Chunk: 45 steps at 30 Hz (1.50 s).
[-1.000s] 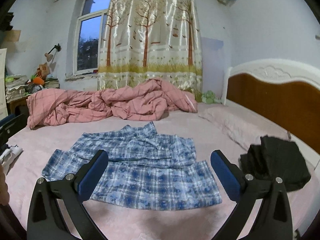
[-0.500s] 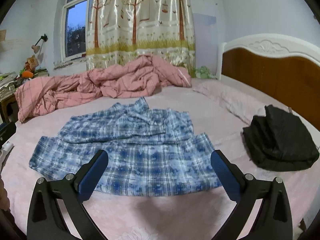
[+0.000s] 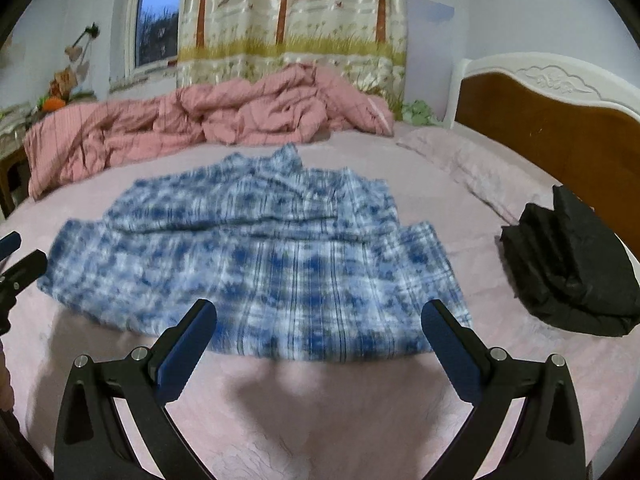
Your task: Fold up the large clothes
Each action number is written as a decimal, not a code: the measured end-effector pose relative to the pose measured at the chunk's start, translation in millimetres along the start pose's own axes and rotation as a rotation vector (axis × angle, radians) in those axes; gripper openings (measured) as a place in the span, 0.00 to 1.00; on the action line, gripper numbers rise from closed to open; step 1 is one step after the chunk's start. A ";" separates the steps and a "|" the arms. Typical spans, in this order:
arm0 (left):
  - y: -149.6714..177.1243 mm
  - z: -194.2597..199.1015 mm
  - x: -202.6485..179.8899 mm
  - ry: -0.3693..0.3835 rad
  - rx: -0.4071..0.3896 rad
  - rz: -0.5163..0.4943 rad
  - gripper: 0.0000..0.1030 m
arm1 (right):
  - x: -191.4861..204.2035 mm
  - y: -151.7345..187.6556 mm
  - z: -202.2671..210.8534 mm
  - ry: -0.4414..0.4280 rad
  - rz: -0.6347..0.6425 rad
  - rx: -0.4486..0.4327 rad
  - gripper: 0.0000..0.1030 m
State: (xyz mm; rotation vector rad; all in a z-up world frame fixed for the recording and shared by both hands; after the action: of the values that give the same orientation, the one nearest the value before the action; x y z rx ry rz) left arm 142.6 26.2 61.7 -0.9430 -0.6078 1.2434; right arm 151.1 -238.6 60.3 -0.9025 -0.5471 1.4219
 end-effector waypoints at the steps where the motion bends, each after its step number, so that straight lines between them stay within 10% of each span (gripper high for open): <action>1: 5.0 -3.7 -1.9 -0.003 0.016 -0.010 1.00 | 0.9 2.1 -2.8 0.001 0.005 0.010 1.00; 13: 65.9 -66.1 -32.4 -0.020 0.391 -0.231 1.00 | 42.9 47.1 -49.9 -0.019 0.253 0.236 0.99; 25: 61.2 -87.6 18.1 -0.169 0.322 -0.106 0.97 | 25.0 41.6 -98.3 0.090 0.190 0.251 0.99; 28: 56.6 -87.6 43.5 -0.290 0.297 -0.080 0.66 | 10.3 39.3 -106.7 0.097 0.144 0.250 0.99; 32: 59.1 -91.2 77.1 -0.243 0.322 0.048 0.31 | -12.1 35.6 -113.3 0.141 0.070 0.226 0.68; 36: 54.3 -80.4 88.6 -0.210 0.255 0.100 0.04 | -33.3 34.2 -118.2 0.133 -0.033 0.227 0.06; 45: 23.9 -0.7 66.2 -0.181 0.104 0.095 0.03 | -47.2 25.7 -38.5 0.165 -0.004 0.040 0.02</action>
State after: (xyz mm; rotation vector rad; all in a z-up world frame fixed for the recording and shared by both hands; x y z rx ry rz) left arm 147.2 90.9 34.1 -0.7851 -0.6397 1.4420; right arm 160.9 -294.6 26.7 -0.9759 -0.3943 1.3361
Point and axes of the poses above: each gripper's, at about its wrist camera, not at the fingertips, and z roughly against the way its jaws point, x to its left, y to its underside, the point moved 4 cm from there along -z, roughly the way its jaws point, and after that the axes turned 9 degrees about y, right-handed, at the moved point
